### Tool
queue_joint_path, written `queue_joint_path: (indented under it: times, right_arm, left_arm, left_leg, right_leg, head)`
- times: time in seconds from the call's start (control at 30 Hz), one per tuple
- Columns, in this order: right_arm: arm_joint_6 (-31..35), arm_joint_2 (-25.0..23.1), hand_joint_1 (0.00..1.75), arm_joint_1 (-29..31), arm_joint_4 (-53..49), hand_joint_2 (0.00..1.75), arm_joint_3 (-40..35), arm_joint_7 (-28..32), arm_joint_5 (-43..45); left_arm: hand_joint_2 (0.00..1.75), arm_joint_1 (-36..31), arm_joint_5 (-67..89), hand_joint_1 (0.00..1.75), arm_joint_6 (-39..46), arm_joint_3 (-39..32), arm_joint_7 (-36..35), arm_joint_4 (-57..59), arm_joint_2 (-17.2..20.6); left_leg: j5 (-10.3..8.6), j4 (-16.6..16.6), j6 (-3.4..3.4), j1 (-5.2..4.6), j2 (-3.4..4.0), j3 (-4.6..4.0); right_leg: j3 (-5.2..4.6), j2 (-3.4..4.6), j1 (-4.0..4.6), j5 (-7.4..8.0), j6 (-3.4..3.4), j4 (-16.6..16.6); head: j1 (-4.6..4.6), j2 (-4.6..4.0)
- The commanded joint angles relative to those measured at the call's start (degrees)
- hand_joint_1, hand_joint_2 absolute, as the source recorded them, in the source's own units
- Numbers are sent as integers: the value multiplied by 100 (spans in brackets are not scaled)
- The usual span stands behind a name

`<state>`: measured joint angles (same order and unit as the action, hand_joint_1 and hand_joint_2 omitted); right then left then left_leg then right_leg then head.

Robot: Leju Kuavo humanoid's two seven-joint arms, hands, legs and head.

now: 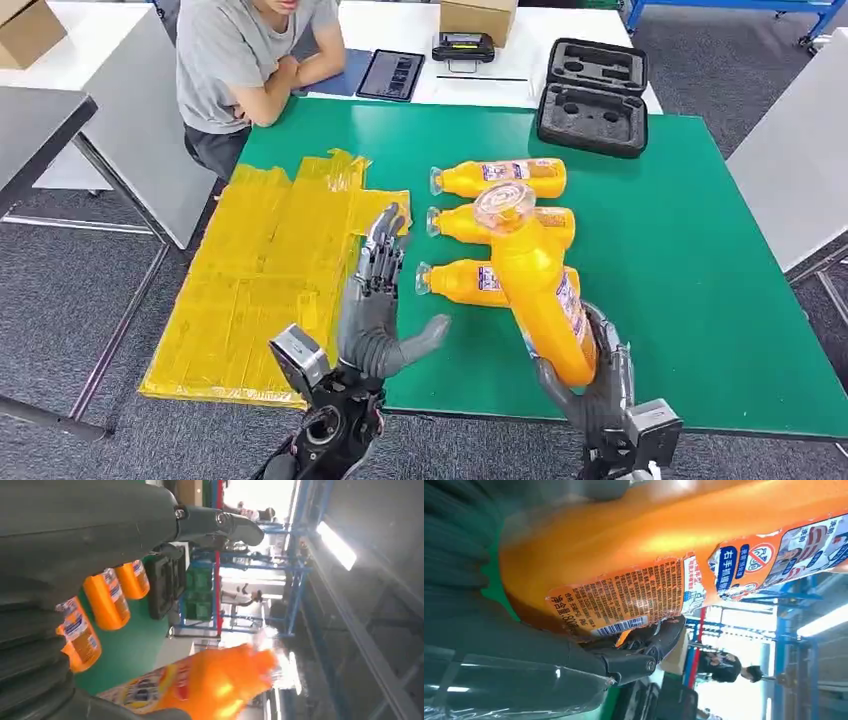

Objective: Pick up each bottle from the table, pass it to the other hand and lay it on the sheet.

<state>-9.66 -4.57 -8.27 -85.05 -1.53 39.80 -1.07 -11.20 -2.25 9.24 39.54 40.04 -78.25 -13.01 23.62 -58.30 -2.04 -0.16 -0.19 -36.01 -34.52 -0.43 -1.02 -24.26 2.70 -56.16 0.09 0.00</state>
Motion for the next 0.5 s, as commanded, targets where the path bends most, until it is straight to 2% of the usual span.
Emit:
queue_joint_path:
  times: [0.03,0.17,0.23,0.27,0.5]
  right_arm:
    - [-170,-132,175,254,27,175,-301,20,-13]
    - [-170,-132,175,254,27,175,-301,20,-13]
    - [-170,-132,175,254,27,175,-301,20,-13]
    - [-170,-132,175,254,27,175,-301,20,-13]
    - [-170,-118,175,248,25,175,-295,20,-6]
  left_arm:
    - [175,-219,5,0,-331,37,-4,887,-15]
    - [175,-219,5,0,-331,37,-4,887,-15]
    - [175,-219,5,0,-331,37,-4,887,-15]
    - [175,-219,5,0,-331,37,-4,887,-15]
    - [175,-235,6,0,-337,32,-4,895,-8]
  left_leg:
    - [8,5,10,3,13,25]
    - [3,6,7,1,5,16]
    - [16,5,15,9,8,42]
    - [4,4,7,2,5,14]
    - [10,4,12,4,7,27]
  right_leg:
    - [21,14,4,-4,-11,6]
    - [14,5,0,-3,-7,5]
    - [43,10,9,-11,-16,11]
    - [13,6,1,-3,-7,5]
    - [25,8,4,-7,-13,4]
  head:
    - [0,0]
    - [0,0]
    - [2,0]
    - [0,0]
    - [0,0]
